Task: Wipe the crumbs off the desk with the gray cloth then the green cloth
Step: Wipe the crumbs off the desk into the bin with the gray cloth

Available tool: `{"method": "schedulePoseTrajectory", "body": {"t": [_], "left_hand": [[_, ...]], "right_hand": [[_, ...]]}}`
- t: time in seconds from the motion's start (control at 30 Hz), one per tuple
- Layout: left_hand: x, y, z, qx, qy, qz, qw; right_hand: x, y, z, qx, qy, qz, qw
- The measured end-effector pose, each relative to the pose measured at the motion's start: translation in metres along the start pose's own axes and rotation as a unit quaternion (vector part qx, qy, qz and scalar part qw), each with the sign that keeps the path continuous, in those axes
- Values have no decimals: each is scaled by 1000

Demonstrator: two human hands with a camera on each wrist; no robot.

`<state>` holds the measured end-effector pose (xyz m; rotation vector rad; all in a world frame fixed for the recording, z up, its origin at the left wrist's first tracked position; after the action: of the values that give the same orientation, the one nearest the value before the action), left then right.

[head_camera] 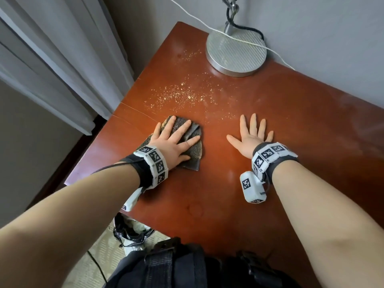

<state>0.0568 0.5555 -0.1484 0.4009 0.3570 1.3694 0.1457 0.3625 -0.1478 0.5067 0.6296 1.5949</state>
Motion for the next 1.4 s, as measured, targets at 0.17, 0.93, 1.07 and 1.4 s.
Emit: {"method": "schedulePoseTrajectory", "body": {"t": [0.17,0.93,1.07,1.4], "left_hand": [[58,-20,11,-46,78,139,986],[124,-54,33,-37,187,205,960],[176,-27,33,-112,271,268,918],[37,-51,50,-3,134,53,990]], "right_hand": [[0,-2,-1,8,9,2,1000],[-1,-3,1,19,-2,8,1000],[-1,-4,2,20,-2,4,1000],[2,-1,3,24,4,-1,1000]]}}
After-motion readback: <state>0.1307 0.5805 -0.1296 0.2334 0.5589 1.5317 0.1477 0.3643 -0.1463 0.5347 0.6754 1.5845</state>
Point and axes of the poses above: each hand's wrist, its own y-axis away from the middle knuckle, its own z-axis out of the back of the hand, x = y × z, the point moved 6 cm from there along -y, towards the middle knuckle, and after that the axes turned 2 degrees about -z, right-handed, at the moved point
